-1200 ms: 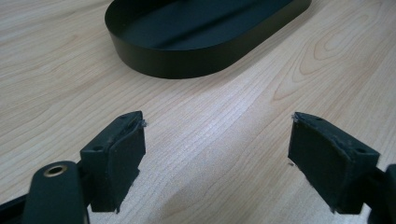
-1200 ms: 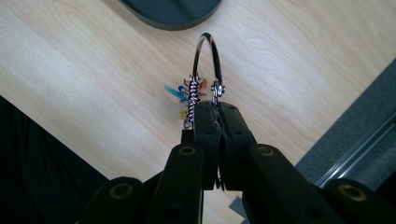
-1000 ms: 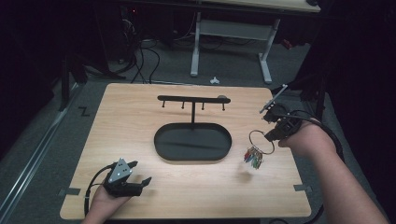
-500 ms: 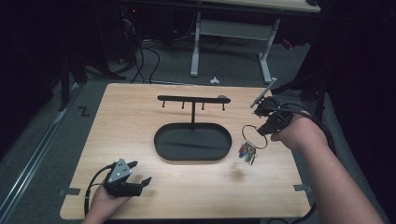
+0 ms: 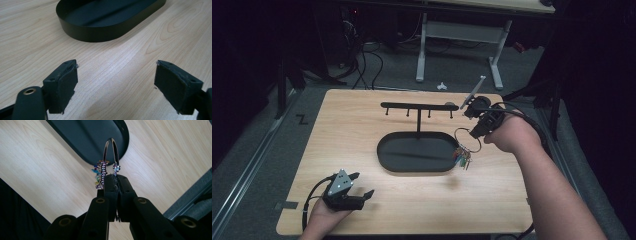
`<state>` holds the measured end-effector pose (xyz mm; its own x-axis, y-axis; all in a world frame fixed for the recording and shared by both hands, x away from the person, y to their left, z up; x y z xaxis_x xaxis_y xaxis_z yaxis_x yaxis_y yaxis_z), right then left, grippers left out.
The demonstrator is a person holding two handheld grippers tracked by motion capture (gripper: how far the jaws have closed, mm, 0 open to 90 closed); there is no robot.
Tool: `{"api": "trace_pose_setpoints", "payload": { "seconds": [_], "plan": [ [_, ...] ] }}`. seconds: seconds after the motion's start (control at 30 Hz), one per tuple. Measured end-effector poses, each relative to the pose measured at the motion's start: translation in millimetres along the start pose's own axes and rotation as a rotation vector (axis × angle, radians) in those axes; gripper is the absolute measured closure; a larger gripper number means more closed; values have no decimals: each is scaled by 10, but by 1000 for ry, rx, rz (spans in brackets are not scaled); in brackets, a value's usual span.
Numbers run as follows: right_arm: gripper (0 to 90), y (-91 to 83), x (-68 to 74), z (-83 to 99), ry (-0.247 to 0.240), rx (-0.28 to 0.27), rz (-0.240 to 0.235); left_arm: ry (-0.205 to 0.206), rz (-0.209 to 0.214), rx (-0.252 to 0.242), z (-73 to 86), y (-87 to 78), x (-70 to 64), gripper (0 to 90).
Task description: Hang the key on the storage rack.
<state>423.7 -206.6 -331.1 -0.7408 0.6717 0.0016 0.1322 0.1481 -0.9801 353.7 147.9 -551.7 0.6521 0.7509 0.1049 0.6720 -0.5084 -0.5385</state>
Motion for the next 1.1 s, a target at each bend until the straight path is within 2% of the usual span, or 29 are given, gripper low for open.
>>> {"api": "trace_pose_setpoints", "payload": {
  "seconds": [0.03,0.3,0.57,0.87,1.1],
  "plan": [
    [878,24,24,-67,-12,-1,-5,1,1,3,1,-1,1,194],
    [878,77,65,-257,-36,1,-14,6,-2,5,5,6,3,195],
    [878,115,72,-332,-41,5,-14,7,0,8,4,7,0,195],
    [878,151,-38,-383,-16,3,-20,8,-1,7,5,8,3,195],
    [878,181,-210,-451,13,-18,-46,9,-1,11,8,10,7,195]
  ]
}}
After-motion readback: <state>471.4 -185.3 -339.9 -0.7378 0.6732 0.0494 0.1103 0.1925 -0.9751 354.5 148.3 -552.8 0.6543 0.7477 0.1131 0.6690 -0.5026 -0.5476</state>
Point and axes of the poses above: each handheld gripper's, and its own axes: y roughly forward along the jaws, z roughly out of its underside, x roughly to its left, the point moved 6 cm from there along y, roughly forward along the jaws, and after that the axes turned 10 degrees about -z, right-handed, at the moved point
